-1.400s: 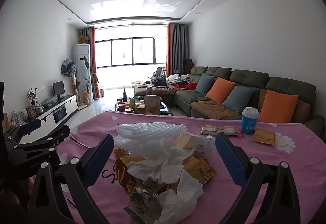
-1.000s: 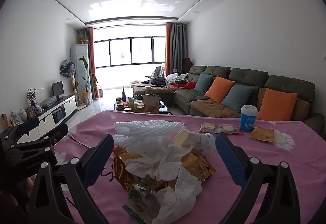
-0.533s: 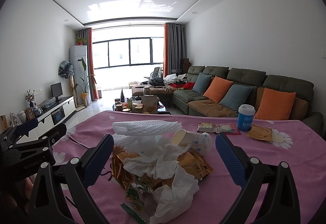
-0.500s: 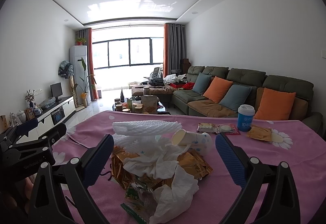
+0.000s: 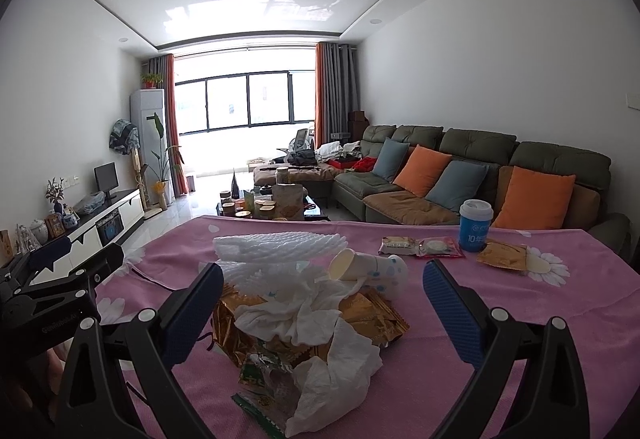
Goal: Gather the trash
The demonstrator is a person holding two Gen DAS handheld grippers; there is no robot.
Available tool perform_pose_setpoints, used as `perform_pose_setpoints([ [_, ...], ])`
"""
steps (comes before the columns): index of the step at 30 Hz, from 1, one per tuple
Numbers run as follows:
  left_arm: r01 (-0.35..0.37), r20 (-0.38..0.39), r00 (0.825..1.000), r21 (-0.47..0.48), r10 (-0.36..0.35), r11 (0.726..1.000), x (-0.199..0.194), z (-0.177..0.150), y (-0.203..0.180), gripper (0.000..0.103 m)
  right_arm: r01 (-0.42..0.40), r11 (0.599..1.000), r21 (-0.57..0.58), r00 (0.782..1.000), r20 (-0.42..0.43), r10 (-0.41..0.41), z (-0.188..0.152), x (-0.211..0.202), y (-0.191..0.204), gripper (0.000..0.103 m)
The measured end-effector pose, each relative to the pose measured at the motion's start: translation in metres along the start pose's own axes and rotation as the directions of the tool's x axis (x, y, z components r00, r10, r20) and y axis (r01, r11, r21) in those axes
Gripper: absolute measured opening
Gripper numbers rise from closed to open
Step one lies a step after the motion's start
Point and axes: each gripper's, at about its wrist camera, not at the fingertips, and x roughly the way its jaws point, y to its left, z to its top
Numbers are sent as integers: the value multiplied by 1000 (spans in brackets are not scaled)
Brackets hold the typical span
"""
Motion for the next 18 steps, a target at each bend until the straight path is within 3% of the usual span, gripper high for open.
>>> perform_pose_setpoints([
  [18,6,3,1000,2,-6,1000,-2,0,-2,98,0,1000,-2,1000,9,0,0,-8,-2,96],
])
